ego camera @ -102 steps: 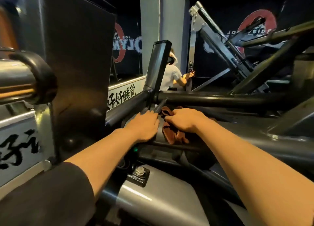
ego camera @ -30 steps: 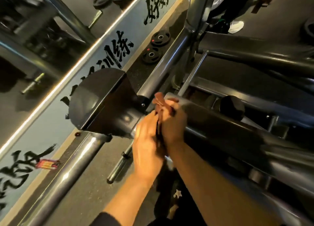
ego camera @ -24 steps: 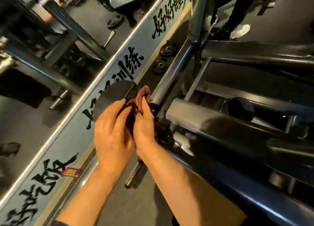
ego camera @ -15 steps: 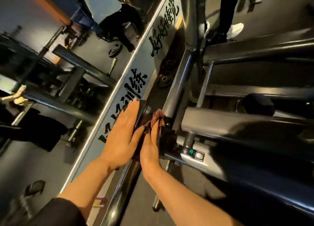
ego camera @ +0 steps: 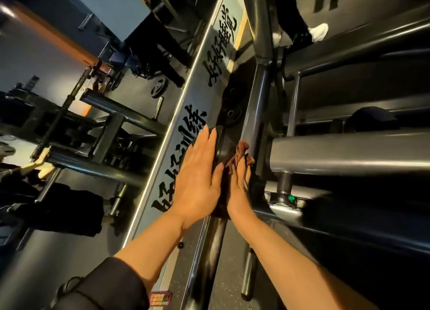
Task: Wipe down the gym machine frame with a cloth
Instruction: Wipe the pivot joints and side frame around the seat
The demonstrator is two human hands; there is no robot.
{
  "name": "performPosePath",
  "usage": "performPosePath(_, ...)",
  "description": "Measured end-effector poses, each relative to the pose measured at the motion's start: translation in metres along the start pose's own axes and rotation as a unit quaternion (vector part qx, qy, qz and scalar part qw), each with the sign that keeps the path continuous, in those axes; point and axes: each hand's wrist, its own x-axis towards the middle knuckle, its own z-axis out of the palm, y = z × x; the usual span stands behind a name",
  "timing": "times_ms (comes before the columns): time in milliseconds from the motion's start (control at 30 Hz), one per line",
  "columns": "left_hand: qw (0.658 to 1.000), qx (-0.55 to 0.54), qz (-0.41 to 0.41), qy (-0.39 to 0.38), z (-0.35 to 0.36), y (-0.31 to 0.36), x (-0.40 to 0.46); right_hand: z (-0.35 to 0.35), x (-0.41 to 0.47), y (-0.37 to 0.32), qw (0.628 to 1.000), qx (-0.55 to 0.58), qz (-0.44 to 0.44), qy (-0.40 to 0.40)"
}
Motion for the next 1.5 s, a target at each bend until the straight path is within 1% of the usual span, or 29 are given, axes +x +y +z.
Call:
performPosePath(100,1.0,0.01,-0.001,0.009,0.0,0.005,-0.003,-0.008,0.025,0.002,0.995,0.013,0.098,0.015)
performPosePath(133,1.0,0.009,-0.003,0.014,0.0,0.006,-0.004,-0.009,0.022,0.003,0.993,0.027,0.112,0.024)
performPosePath(200,0.999,-0.009,0.001,0.037,0.001,0.006,-0.007,-0.011,0.009,0.021,0.997,0.004,0.081,0.017)
performPosePath(233,0.998,-0.022,0.006,0.051,0.002,0.005,-0.008,-0.014,0.001,0.03,0.997,-0.04,0.063,-0.001)
performPosePath(267,0.997,-0.033,0.014,0.066,0.004,0.003,-0.009,-0.016,-0.003,0.041,0.995,-0.046,0.086,0.0)
performPosePath(333,0.994,-0.05,0.031,0.092,0.008,0.0,-0.012,-0.019,-0.009,0.041,0.989,0.018,0.148,-0.002)
performPosePath(400,0.991,-0.061,0.042,0.111,0.012,-0.003,-0.012,-0.016,-0.011,0.014,0.992,0.035,0.123,-0.017)
performPosePath(467,0.988,-0.052,0.058,0.13,0.012,-0.005,-0.011,-0.011,-0.011,-0.008,0.999,0.023,0.005,-0.047)
performPosePath(500,0.987,-0.04,0.074,0.14,0.012,-0.005,-0.01,-0.007,-0.01,-0.015,0.998,0.004,-0.047,-0.049)
performPosePath(533,0.983,-0.023,0.093,0.156,0.013,-0.003,-0.012,-0.006,-0.009,-0.019,0.996,-0.006,-0.068,-0.053)
performPosePath(567,0.978,-0.009,0.104,0.179,0.017,-0.001,-0.018,-0.008,-0.006,-0.015,0.996,-0.007,-0.063,-0.06)
performPosePath(600,0.974,-0.013,0.091,0.209,0.025,0.001,-0.028,-0.011,-0.003,-0.011,0.996,0.009,-0.044,-0.073)
performPosePath(633,0.968,-0.036,0.042,0.243,0.036,0.006,-0.044,-0.017,-0.004,-0.007,0.996,0.014,-0.014,-0.084)
performPosePath(667,0.96,-0.072,-0.037,0.269,0.049,0.01,-0.061,-0.022,-0.005,0.002,0.996,0.01,0.016,-0.09)
performPosePath(700,0.946,-0.115,-0.125,0.276,0.062,0.014,-0.078,-0.027,-0.007,0.013,0.995,0.013,0.048,-0.09)
performPosePath(733,0.934,-0.147,-0.198,0.26,0.078,0.015,-0.092,-0.034,-0.008,0.026,0.992,0.037,0.092,-0.074)
performPosePath(767,0.932,-0.135,-0.238,0.238,0.088,0.013,-0.1,-0.035,-0.009,0.037,0.987,0.063,0.137,-0.052)
performPosePath(800,0.943,-0.088,-0.247,0.206,0.097,0.01,-0.105,-0.036,-0.01,0.051,0.981,0.062,0.181,-0.035)
performPosePath(833,0.955,-0.034,-0.236,0.174,0.105,0.007,-0.105,-0.039,-0.011,0.058,0.976,0.041,0.213,-0.033)
performPosePath(900,0.967,0.039,-0.208,0.14,0.111,0.002,-0.1,-0.044,-0.014,0.062,0.967,0.017,0.251,-0.05)
performPosePath(967,0.969,0.064,-0.203,0.123,0.112,0.002,-0.097,-0.048,-0.017,0.057,0.966,0.037,0.246,-0.067)
performPosePath(1067,0.967,0.117,-0.2,0.109,0.115,0.001,-0.099,-0.045,-0.031,0.044,0.972,0.107,0.184,-0.096)
performPosePath(1133,0.964,0.146,-0.2,0.093,0.117,-0.001,-0.099,-0.044,-0.037,0.046,0.979,0.067,0.159,-0.112)
performPosePath(1200,0.962,0.167,-0.204,0.077,0.118,-0.001,-0.1,-0.047,-0.029,0.056,0.978,0.008,0.171,-0.115)
performPosePath(1300,0.96,0.186,-0.202,0.056,0.116,0.002,-0.1,-0.049,-0.004,0.069,0.97,-0.055,0.22,-0.087)
performPosePath(1400,0.955,0.208,-0.206,0.044,0.115,0.005,-0.099,-0.049,0.012,0.074,0.963,-0.014,0.269,-0.006)
performPosePath(1467,0.953,0.21,-0.211,0.048,0.117,0.003,-0.1,-0.044,0.013,0.068,0.964,0.004,0.265,-0.023)
performPosePath(1500,0.953,0.21,-0.212,0.051,0.117,0.003,-0.1,-0.043,0.014,0.064,0.971,-0.011,0.236,-0.034)
